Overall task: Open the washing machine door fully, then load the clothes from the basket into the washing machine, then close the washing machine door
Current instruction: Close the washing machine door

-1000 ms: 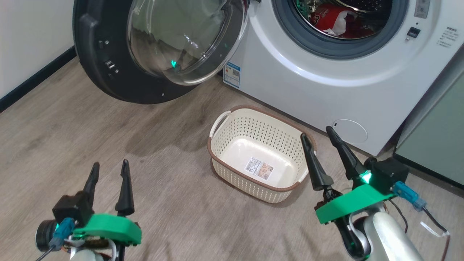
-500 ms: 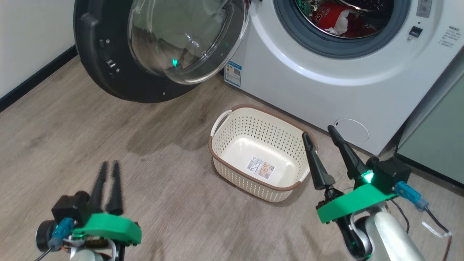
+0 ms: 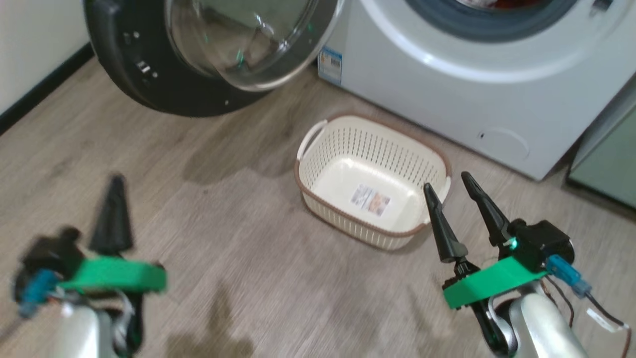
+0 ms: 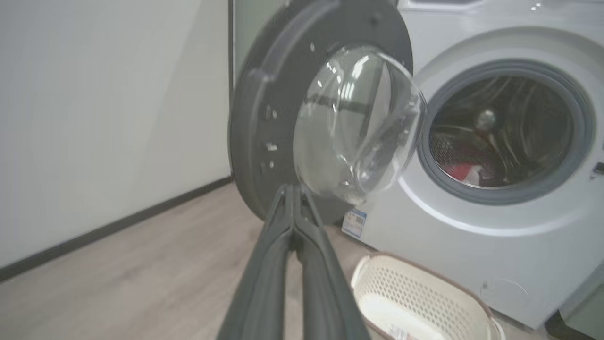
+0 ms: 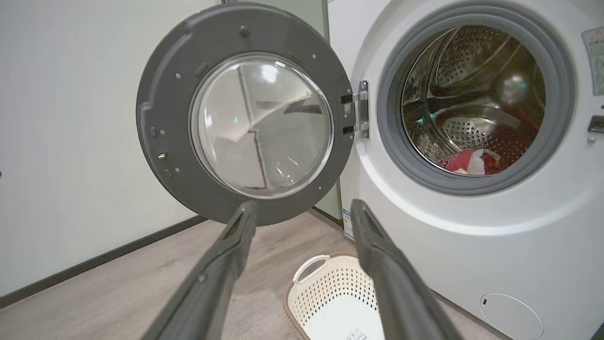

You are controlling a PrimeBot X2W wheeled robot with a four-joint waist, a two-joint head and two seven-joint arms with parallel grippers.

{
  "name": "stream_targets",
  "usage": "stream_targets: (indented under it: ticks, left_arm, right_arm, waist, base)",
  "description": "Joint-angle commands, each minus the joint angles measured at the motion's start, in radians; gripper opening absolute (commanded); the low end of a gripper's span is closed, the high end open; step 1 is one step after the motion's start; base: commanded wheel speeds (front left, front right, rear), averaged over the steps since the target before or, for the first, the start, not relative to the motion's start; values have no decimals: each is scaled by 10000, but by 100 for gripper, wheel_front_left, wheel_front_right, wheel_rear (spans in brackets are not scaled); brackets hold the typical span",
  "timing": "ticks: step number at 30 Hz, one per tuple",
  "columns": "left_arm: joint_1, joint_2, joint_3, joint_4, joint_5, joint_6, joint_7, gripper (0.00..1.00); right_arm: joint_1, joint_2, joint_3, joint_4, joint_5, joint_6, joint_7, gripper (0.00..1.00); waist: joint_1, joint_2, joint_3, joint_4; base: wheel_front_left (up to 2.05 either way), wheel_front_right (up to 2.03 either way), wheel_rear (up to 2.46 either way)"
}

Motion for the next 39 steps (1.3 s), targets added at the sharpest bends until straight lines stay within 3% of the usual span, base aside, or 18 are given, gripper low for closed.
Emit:
stream_targets:
  ticks: [1,8,13,20,25,29,33,39]
  left_arm:
    - [-673,101,485,-467,103,-73,-95,0]
    - [-2480,1073,2198,-688,48,-590,-95,0]
    - [-4207,2484,3158,291,-276,-833,-95,0]
    - [-7116,4628,3880,3614,-1784,-956,-95,0]
    - [-8574,5831,4103,6456,-2956,-961,-53,0]
    - [-9732,6240,5067,8610,-4563,-948,635,0]
    - [-10649,6498,6487,10621,-6154,-356,1871,0]
    - [-11387,6476,7803,11770,-7794,-358,3605,0]
  right_arm:
    - [-537,-102,233,-371,-86,0,-65,100]
    - [-1200,-376,410,-428,-413,0,-65,100]
    - [-1667,-487,581,-414,-556,0,-61,100]
    - [-2143,-543,867,-354,-605,0,-61,100]
    - [-2386,-437,1191,-293,-524,0,-62,100]
    - [-2431,-389,1256,-278,-482,0,-63,100]
    - [-2424,-337,1335,-282,-450,0,-63,100]
    - [-2386,-303,1347,-259,-444,0,-64,100]
  waist:
    - [0,0,550,-216]
    - [0,0,1818,-801]
    - [0,0,2614,-1270]
    - [0,0,3221,-1843]
    - [0,0,3304,-2263]
    - [0,0,3262,-2456]
    - [0,0,3187,-2585]
    - [0,0,3126,-2659]
  base:
    - [0,0,0]
    - [0,0,0]
    - [0,0,0]
    - [0,0,0]
    - [0,0,0]
    - [0,0,0]
    - [0,0,0]
    - [0,0,0]
